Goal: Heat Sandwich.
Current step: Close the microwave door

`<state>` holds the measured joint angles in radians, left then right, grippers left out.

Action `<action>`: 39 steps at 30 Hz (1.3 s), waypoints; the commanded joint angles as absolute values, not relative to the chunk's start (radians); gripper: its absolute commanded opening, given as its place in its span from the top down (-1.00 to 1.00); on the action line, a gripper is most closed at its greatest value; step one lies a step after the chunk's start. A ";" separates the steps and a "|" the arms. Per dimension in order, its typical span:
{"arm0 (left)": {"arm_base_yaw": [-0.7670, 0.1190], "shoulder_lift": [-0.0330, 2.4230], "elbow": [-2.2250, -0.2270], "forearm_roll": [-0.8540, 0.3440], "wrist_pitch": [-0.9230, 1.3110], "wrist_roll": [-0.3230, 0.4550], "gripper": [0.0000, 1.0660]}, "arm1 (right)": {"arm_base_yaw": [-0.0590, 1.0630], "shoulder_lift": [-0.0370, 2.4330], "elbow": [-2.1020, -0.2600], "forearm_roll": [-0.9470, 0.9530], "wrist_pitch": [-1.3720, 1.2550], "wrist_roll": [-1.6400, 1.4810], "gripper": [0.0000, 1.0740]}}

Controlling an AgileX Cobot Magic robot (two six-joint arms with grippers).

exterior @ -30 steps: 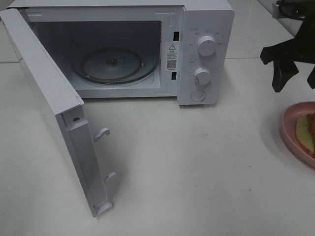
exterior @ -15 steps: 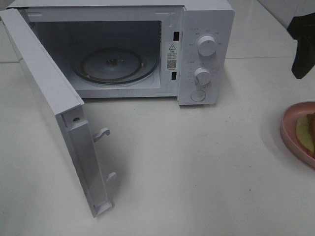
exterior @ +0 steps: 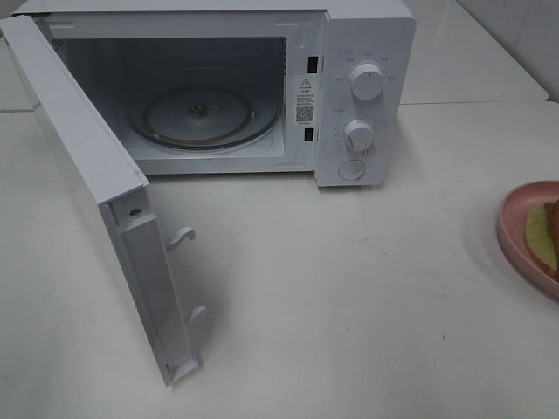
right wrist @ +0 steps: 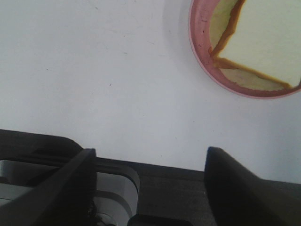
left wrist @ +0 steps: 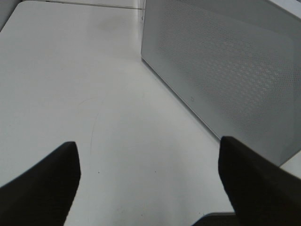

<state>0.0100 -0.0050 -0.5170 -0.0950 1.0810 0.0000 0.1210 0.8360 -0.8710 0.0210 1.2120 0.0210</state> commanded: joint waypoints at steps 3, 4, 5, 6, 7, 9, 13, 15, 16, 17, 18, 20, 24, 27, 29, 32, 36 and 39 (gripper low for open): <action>0.011 -0.012 -0.514 -0.100 1.067 0.000 -0.43 | 0.117 0.651 -0.776 0.023 1.241 0.028 -0.21; 0.011 -0.012 -0.514 -0.100 1.067 0.000 -0.43 | 0.117 0.577 -0.737 0.023 1.239 0.028 -0.21; 0.011 -0.012 -0.514 -0.100 1.067 0.000 -0.43 | 0.117 0.539 -0.720 0.023 1.236 0.028 -0.20; 0.011 -0.012 -0.514 -0.100 1.067 0.000 -0.43 | 0.117 0.501 -0.706 0.023 1.233 0.028 -0.20; 0.011 -0.012 -0.514 -0.100 1.067 0.000 -0.43 | 0.117 0.428 -0.675 0.023 1.230 0.028 -0.20; 0.011 -0.012 -0.514 -0.100 1.067 0.000 -0.43 | 0.117 0.400 -0.664 0.024 1.229 0.028 -0.20; 0.011 -0.012 -0.514 -0.100 1.067 0.000 -0.43 | 0.117 0.276 -0.617 0.024 1.217 0.020 -0.20; 0.011 -0.012 -0.514 -0.100 1.067 0.000 -0.43 | 0.117 0.215 -0.598 0.023 1.208 0.016 -0.20; 0.011 -0.012 -0.514 -0.100 1.067 0.000 -0.43 | 0.117 0.161 -0.584 0.023 1.200 0.008 -0.20; 0.011 -0.012 -0.514 -0.100 1.067 0.000 -0.43 | 0.117 0.161 -0.584 0.023 1.200 0.008 -0.20; 0.011 -0.012 -0.514 -0.100 1.067 0.000 -0.43 | 0.117 0.131 -0.578 0.023 1.197 0.000 -0.20; 0.011 -0.012 -0.514 -0.100 1.067 0.000 -0.43 | 0.117 0.051 -0.569 0.019 1.193 -0.012 -0.20; 0.011 -0.012 -0.514 -0.100 1.067 0.000 -0.43 | 0.117 -0.036 -0.569 0.016 1.191 -0.014 -0.20; 0.011 -0.012 -0.514 -0.100 1.067 0.000 -0.43 | 0.118 -0.032 -0.570 0.020 1.204 -0.018 -0.20; 0.011 -0.012 -0.514 -0.100 1.067 0.000 -0.43 | 0.119 -0.032 -0.561 0.020 1.175 -0.018 -0.20; 0.011 -0.012 -0.514 -0.100 1.067 0.000 -0.43 | 0.120 -0.032 -0.550 0.020 1.147 -0.018 -0.20; 0.011 -0.012 -0.514 -0.100 1.067 0.000 -0.43 | 0.120 -0.032 -0.535 0.020 1.085 -0.009 -0.20; 0.011 -0.012 -0.514 -0.100 1.067 0.000 -0.43 | 0.120 -0.032 -0.520 0.019 1.037 -0.007 -0.20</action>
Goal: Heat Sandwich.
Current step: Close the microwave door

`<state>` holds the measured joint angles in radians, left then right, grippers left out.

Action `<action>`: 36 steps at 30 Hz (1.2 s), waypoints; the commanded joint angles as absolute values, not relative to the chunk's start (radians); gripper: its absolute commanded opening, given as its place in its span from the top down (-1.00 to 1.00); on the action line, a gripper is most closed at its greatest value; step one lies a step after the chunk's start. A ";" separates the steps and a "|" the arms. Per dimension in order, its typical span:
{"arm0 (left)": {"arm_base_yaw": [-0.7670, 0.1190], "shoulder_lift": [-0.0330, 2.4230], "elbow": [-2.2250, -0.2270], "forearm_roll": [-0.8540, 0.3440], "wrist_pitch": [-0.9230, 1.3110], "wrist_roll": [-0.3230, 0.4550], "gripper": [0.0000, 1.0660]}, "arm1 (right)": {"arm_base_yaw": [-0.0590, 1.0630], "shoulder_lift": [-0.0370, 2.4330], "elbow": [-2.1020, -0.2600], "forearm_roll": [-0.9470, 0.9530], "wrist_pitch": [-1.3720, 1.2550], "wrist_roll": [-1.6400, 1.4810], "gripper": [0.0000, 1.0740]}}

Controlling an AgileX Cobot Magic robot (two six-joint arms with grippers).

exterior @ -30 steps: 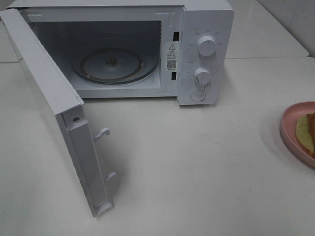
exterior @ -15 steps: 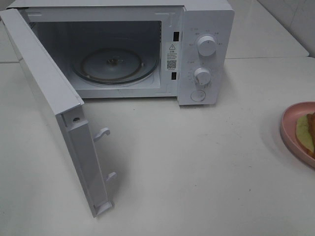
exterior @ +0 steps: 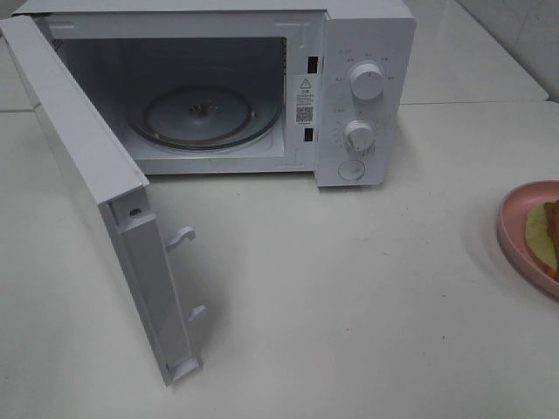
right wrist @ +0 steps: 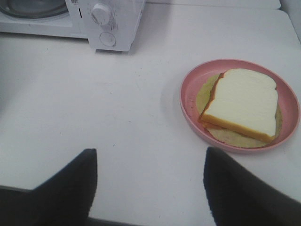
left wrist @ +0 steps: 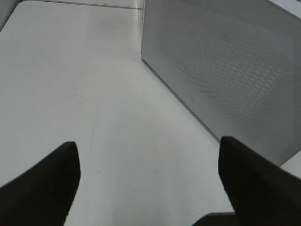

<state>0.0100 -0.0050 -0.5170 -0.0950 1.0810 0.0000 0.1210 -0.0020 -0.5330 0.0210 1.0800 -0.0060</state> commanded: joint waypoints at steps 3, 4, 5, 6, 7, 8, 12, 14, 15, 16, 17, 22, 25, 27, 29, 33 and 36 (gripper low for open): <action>0.011 -0.012 -0.514 -0.100 1.067 0.000 -0.43 | 0.120 -0.032 -0.494 0.020 0.996 -0.007 -0.20; 0.011 -0.012 -0.514 -0.100 1.067 0.000 -0.43 | 0.120 -0.032 -0.495 0.020 0.996 -0.006 -0.20; 0.011 -0.012 -0.514 -0.100 1.067 0.000 -0.43 | 0.120 -0.032 -0.495 0.020 0.996 -0.006 -0.20; 0.011 -0.012 -0.514 -0.100 1.067 0.000 -0.43 | 0.120 -0.032 -0.495 0.020 0.996 -0.006 -0.20; 0.011 -0.012 -0.514 -0.100 1.067 0.000 -0.43 | 0.120 -0.032 -0.495 0.020 0.996 -0.006 -0.20; 0.011 -0.012 -0.514 -0.100 1.067 0.000 -0.43 | 0.120 -0.032 -0.495 0.020 0.996 -0.006 -0.20; 0.011 -0.012 -0.514 -0.100 1.067 0.000 -0.43 | 0.120 -0.032 -0.495 0.020 0.996 -0.006 -0.20; 0.011 -0.012 -0.514 -0.100 1.067 0.000 -0.43 | 0.120 -0.032 -0.495 0.020 0.996 -0.006 -0.20; 0.011 -0.012 -0.514 -0.100 1.067 0.000 -0.43 | 0.120 -0.032 -0.495 0.020 0.996 -0.006 -0.20; 0.011 -0.012 -0.514 -0.100 1.067 0.000 -0.43 | 0.120 -0.032 -0.495 0.020 0.996 -0.006 -0.20; 0.011 -0.012 -0.514 -0.100 1.067 0.000 -0.43 | 0.120 -0.032 -0.495 0.020 0.996 -0.006 -0.20; 0.011 -0.012 -0.514 -0.100 1.067 0.000 -0.43 | 0.120 -0.032 -0.495 0.020 0.996 -0.006 -0.20; 0.011 -0.012 -0.514 -0.100 1.067 0.000 -0.43 | 0.120 -0.032 -0.495 0.020 0.996 -0.006 -0.20; 0.011 -0.012 -0.514 -0.100 1.067 0.000 -0.43 | 0.120 -0.032 -0.495 0.020 0.996 -0.006 -0.20; 0.011 -0.012 -0.514 -0.100 1.067 0.000 -0.43 | 0.120 -0.032 -0.495 0.020 0.996 -0.006 -0.20; 0.011 -0.012 -0.514 -0.100 1.067 0.000 -0.43 | 0.120 -0.032 -0.495 0.020 0.996 -0.006 -0.20; 0.011 -0.012 -0.514 -0.100 1.067 0.000 -0.43 | 0.120 -0.032 -0.495 0.020 0.996 -0.006 -0.20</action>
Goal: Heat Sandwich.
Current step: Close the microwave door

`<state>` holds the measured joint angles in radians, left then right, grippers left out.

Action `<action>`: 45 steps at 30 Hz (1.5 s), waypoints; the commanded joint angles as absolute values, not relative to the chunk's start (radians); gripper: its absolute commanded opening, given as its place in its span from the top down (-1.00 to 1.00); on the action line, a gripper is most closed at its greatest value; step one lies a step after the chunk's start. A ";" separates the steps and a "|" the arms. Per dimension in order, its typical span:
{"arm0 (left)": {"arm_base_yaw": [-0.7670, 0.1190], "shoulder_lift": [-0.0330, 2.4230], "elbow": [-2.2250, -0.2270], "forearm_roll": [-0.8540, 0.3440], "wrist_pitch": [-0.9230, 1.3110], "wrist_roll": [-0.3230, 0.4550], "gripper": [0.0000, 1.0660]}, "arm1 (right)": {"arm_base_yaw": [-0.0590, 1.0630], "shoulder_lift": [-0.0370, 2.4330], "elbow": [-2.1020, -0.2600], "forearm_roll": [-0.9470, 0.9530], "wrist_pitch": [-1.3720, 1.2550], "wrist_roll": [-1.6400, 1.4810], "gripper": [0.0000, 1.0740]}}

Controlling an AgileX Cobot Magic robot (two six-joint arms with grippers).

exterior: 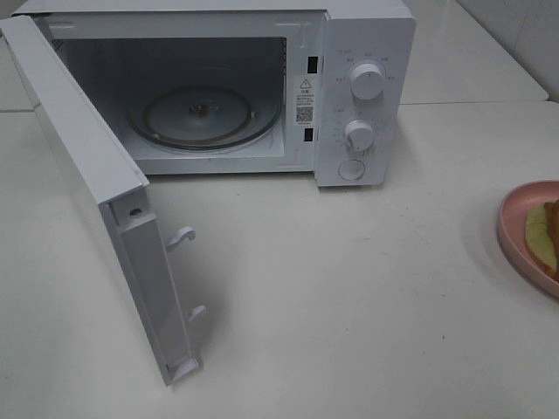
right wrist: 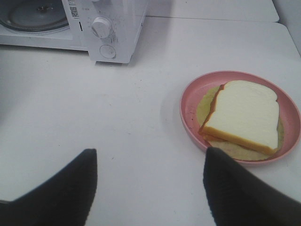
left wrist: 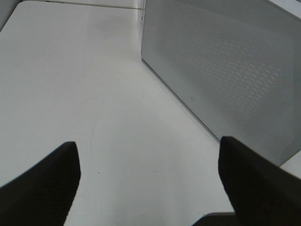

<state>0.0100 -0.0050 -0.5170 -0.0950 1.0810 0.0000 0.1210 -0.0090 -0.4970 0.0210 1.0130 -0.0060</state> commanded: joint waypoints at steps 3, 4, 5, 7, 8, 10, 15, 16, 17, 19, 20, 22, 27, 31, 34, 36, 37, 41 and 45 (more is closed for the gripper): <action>0.011 -0.012 -0.514 -0.100 1.067 0.000 -0.43 | 0.120 -0.032 -0.495 0.020 0.996 -0.006 -0.20; 0.011 -0.012 -0.514 -0.100 1.067 0.000 -0.43 | 0.120 -0.032 -0.495 0.020 0.996 -0.006 -0.20; 0.011 -0.012 -0.514 -0.100 1.067 0.000 -0.43 | 0.120 -0.032 -0.495 0.020 0.996 -0.006 -0.20; 0.011 -0.012 -0.514 -0.100 1.067 0.000 -0.43 | 0.120 -0.032 -0.495 0.020 0.996 -0.006 -0.20; 0.011 -0.012 -0.514 -0.100 1.067 0.000 -0.43 | 0.120 -0.032 -0.495 0.020 0.996 -0.006 -0.20; 0.011 -0.012 -0.514 -0.100 1.067 0.000 -0.43 | 0.120 -0.032 -0.495 0.020 0.996 -0.006 -0.20; 0.011 -0.012 -0.514 -0.100 1.067 0.000 -0.43 | 0.120 -0.031 -0.495 0.020 0.996 -0.006 -0.20; 0.011 -0.012 -0.514 -0.100 1.067 0.000 -0.43 | 0.120 -0.031 -0.495 0.020 0.996 -0.006 -0.20; 0.011 -0.012 -0.514 -0.100 1.067 0.000 -0.43 | 0.120 -0.031 -0.495 0.020 0.996 -0.006 -0.20; 0.011 -0.012 -0.514 -0.100 1.067 0.000 -0.43 | 0.120 -0.031 -0.495 0.020 0.996 -0.006 -0.20; 0.011 -0.012 -0.514 -0.100 1.067 0.000 -0.43 | 0.120 -0.031 -0.495 0.020 0.996 -0.006 -0.20; 0.011 -0.012 -0.514 -0.100 1.067 0.000 -0.43 | 0.120 -0.031 -0.495 0.019 0.996 -0.006 -0.20; 0.011 -0.012 -0.514 -0.100 1.067 0.000 -0.43 | 0.120 -0.031 -0.495 0.018 0.996 -0.006 -0.20; 0.011 -0.012 -0.523 -0.103 1.057 0.000 -0.43 | 0.120 -0.031 -0.495 0.018 0.996 -0.006 -0.20; 0.011 -0.012 -0.539 -0.102 1.017 0.000 -0.43 | 0.120 -0.031 -0.495 0.018 0.996 -0.006 -0.20; 0.011 -0.012 -0.543 -0.091 0.976 0.000 -0.43 | 0.120 -0.031 -0.495 0.017 0.996 -0.006 -0.20; 0.011 -0.012 -0.540 -0.071 0.924 0.000 -0.43 | 0.120 -0.031 -0.495 0.017 0.996 -0.006 -0.20; 0.011 -0.010 -0.524 -0.045 0.834 0.000 -0.43 | 0.120 -0.031 -0.495 0.017 0.996 -0.006 -0.20; 0.011 -0.010 -0.481 -0.025 0.717 0.000 -0.43 | 0.120 -0.031 -0.495 0.016 0.996 -0.006 -0.20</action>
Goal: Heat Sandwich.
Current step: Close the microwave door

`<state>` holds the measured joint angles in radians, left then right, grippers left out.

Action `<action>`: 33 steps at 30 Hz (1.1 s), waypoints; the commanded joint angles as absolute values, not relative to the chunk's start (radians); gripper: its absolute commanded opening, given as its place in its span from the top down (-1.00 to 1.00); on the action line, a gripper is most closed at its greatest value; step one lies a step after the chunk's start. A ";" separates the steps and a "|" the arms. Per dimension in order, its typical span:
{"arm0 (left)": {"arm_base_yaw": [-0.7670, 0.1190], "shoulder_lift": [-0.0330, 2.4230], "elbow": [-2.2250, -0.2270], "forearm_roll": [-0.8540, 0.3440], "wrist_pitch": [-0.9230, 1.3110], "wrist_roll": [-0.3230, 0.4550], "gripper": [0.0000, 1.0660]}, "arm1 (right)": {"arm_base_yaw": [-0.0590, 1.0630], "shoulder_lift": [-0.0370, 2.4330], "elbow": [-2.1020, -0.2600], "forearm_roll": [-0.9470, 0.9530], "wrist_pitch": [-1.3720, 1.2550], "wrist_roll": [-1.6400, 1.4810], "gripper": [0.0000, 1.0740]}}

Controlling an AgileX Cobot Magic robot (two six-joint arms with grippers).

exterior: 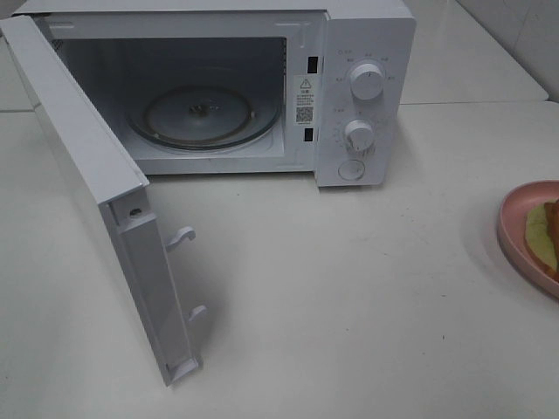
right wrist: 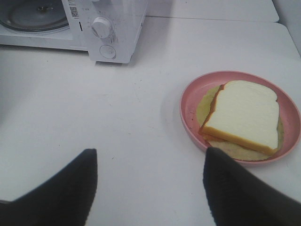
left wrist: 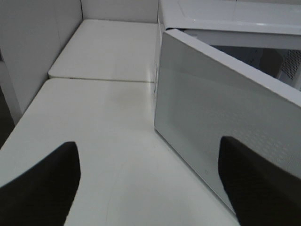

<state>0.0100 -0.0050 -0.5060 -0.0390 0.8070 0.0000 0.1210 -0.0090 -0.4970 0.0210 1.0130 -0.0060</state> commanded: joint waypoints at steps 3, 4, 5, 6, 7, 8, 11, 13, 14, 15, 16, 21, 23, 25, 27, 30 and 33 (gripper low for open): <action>0.011 -0.010 -0.428 -0.027 0.606 0.000 -0.43 | 0.120 -0.031 -0.495 0.016 0.996 -0.006 -0.20; 0.011 -0.006 -0.407 -0.030 0.563 0.000 -0.43 | 0.120 -0.031 -0.495 0.016 0.996 -0.006 -0.20; 0.007 0.005 -0.391 -0.037 0.531 0.000 -0.43 | 0.120 -0.031 -0.495 0.016 0.996 -0.006 -0.20; -0.020 0.040 -0.358 -0.050 0.464 -0.005 -0.43 | 0.120 -0.031 -0.495 0.016 0.996 -0.006 -0.20; -0.039 0.065 -0.340 -0.063 0.424 0.000 -0.43 | 0.120 -0.031 -0.495 0.016 0.996 -0.006 -0.20; -0.039 0.065 -0.340 -0.063 0.424 0.000 -0.43 | 0.120 -0.031 -0.495 0.016 0.996 -0.006 -0.20; -0.128 0.178 -0.305 -0.070 0.279 0.000 -0.43 | 0.120 -0.031 -0.495 0.016 0.996 -0.006 -0.20; -0.147 0.204 -0.304 -0.066 0.254 0.000 -0.43 | 0.120 -0.031 -0.495 0.016 0.996 -0.006 -0.20; -0.169 0.238 -0.304 -0.063 0.230 0.000 -0.43 | 0.120 -0.031 -0.495 0.016 0.996 -0.006 -0.20; -0.207 0.310 -0.304 -0.051 0.190 0.000 -0.43 | 0.120 -0.031 -0.495 0.016 0.996 -0.006 -0.20; -0.224 0.346 -0.304 -0.047 0.169 0.000 -0.43 | 0.120 -0.031 -0.495 0.016 0.996 -0.006 -0.20; -0.276 0.508 -0.304 -0.045 0.060 0.000 -0.42 | 0.120 -0.031 -0.495 0.016 0.996 -0.006 -0.20; -0.279 0.541 -0.304 -0.045 0.038 0.000 -0.40 | 0.120 -0.031 -0.495 0.016 0.996 -0.006 -0.20; -0.279 0.627 -0.304 -0.045 -0.024 0.000 -0.24 | 0.120 -0.031 -0.495 0.016 0.996 -0.006 -0.20; -0.279 0.655 -0.304 -0.045 -0.046 0.000 -0.16 | 0.120 -0.031 -0.495 0.016 0.996 -0.006 -0.20; -0.279 0.759 -0.304 -0.042 -0.134 0.000 0.17 | 0.120 -0.031 -0.495 0.016 0.996 -0.006 -0.20; -0.279 0.830 -0.304 -0.032 -0.212 0.000 0.40 | 0.120 -0.031 -0.495 0.016 0.996 -0.006 -0.20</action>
<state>-0.2730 0.7990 -0.3070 -0.0420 -0.1520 0.0000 0.1210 -0.0090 -0.4970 0.0210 1.0130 -0.0060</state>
